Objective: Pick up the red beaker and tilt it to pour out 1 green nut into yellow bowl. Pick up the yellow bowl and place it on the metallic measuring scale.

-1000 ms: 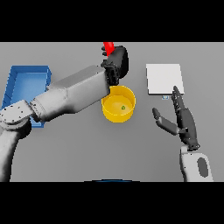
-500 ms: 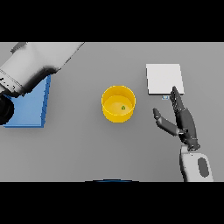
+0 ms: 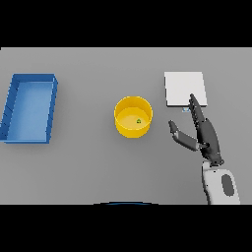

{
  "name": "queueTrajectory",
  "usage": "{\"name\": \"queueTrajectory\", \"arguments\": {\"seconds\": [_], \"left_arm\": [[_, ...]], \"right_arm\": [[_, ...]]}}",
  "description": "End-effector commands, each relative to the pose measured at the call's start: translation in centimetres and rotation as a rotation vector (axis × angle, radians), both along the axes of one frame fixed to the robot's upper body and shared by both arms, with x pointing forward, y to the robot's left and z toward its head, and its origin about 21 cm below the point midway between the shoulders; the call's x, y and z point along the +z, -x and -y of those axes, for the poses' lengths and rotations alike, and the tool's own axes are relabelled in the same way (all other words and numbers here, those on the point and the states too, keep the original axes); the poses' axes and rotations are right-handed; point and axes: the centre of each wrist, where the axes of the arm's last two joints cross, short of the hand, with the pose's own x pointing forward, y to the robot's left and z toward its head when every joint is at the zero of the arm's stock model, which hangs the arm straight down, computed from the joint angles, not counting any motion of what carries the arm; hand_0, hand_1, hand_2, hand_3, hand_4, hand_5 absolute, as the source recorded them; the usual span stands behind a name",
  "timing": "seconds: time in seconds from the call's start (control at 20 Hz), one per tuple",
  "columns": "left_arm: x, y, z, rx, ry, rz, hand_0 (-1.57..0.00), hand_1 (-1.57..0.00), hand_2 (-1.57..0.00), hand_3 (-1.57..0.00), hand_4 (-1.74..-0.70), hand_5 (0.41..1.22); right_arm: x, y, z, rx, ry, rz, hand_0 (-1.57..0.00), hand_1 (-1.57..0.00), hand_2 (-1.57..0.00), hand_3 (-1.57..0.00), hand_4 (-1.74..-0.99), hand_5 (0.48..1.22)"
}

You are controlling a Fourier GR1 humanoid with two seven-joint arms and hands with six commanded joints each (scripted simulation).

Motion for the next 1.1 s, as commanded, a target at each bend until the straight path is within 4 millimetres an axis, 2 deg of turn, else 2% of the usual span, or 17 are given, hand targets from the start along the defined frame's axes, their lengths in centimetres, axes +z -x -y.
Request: {"name": "queueTrajectory", "arguments": {"seconds": [0.0, 0.15, 0.3, 0.35, 0.4, 0.45, 0.5, 0.6, 0.65, 0.75, 0.95, 1.05], "left_arm": [[-0.8, -0.1, -1.1, 0.054, 0.074, 0.008, -1.57, -1.56, -1.56, -1.44, -1.72, 1.22], [-3.6, 0.1, -4.3, 0.181, 0.189, 0.018, -1.57, -1.57, -1.57, -1.41, -1.73, 1.221], [-7.5, 0.5, -7.2, 0.304, 0.304, -0.039, -1.57, -1.57, -1.57, -1.49, -1.74, 1.221], [-9.2, 0.6, -7.7, 0.341, 0.351, -0.063, -1.57, -1.57, -1.57, -1.5, -1.74, 1.221], [-11.0, 0.8, -8.3, 0.357, 0.39, -0.071, -1.57, -1.57, -1.57, -1.44, -1.74, 1.221], [-12.3, 1.1, -8.8, 0.398, 0.423, -0.09, -1.57, -1.57, -1.57, -1.46, -1.74, 1.221], [-13.7, 1.4, -9.4, 0.425, 0.463, -0.096, -1.57, -1.57, -1.57, -1.42, -1.74, 1.221], [-15.9, 2.4, -10.7, 0.464, 0.541, -0.098, -1.57, -1.57, -1.57, -1.47, -1.74, 1.221], [-17.0, 2.7, -10.5, 0.495, 0.564, -0.111, -1.57, -1.57, -1.57, -1.49, -1.74, 1.221], [-18.0, 3.4, -10.9, 0.516, 0.577, -0.1, -1.57, -1.57, -1.57, -1.52, -1.74, 1.221], [-19.8, 5.7, -11.5, 0.521, 0.595, -0.073, -1.57, -1.57, -1.57, -1.39, -1.74, 1.221], [-20.3, 6.8, -11.0, 0.529, 0.608, -0.067, -1.57, -1.57, -1.57, -1.34, -1.74, 1.221]], "right_arm": [[0.0, -0.3, -0.3, -0.001, 0.004, -0.015, 0.0, 0.0, 0.0, 0.0, -1.298, 0.651], [0.2, -0.3, -0.6, -0.005, -0.016, -0.022, 0.0, 0.0, 0.0, 0.0, -1.276, 0.651], [0.0, -0.3, -0.4, 0.003, -0.018, -0.029, 0.0, 0.0, 0.0, 0.0, -1.278, 0.659], [-0.3, -0.1, -0.5, 0.008, -0.019, -0.026, 0.0, 0.0, 0.0, 0.0, -1.285, 0.663], [-0.2, -0.1, -0.6, 0.003, -0.007, -0.023, 0.0, 0.0, 0.0, 0.0, -1.293, 0.667], [-0.3, 0.1, -0.4, 0.007, -0.01, -0.011, 0.0, 0.0, 0.0, 0.0, -1.302, 0.671], [-0.4, 0.1, -0.2, 0.011, -0.009, -0.008, 0.0, 0.0, 0.0, 0.0, -1.307, 0.677], [-0.4, 0.0, -0.1, 0.007, 0.003, -0.019, 0.0, 0.0, 0.0, 0.0, -1.306, 0.688], [-0.4, -0.2, 0.0, 0.007, 0.01, -0.019, 0.0, 0.0, 0.0, 0.0, -1.302, 0.693], [-0.6, -0.2, 0.2, 0.01, 0.008, -0.026, 0.0, 0.0, 0.0, 0.0, -1.304, 0.707], [-0.8, -0.3, 0.0, 0.016, 0.018, -0.023, 0.0, 0.0, 0.0, 0.0, -1.315, 0.722], [-0.7, -0.3, 0.1, 0.01, 0.028, -0.017, 0.0, 0.0, 0.0, 0.0, -1.327, 0.724]]}}
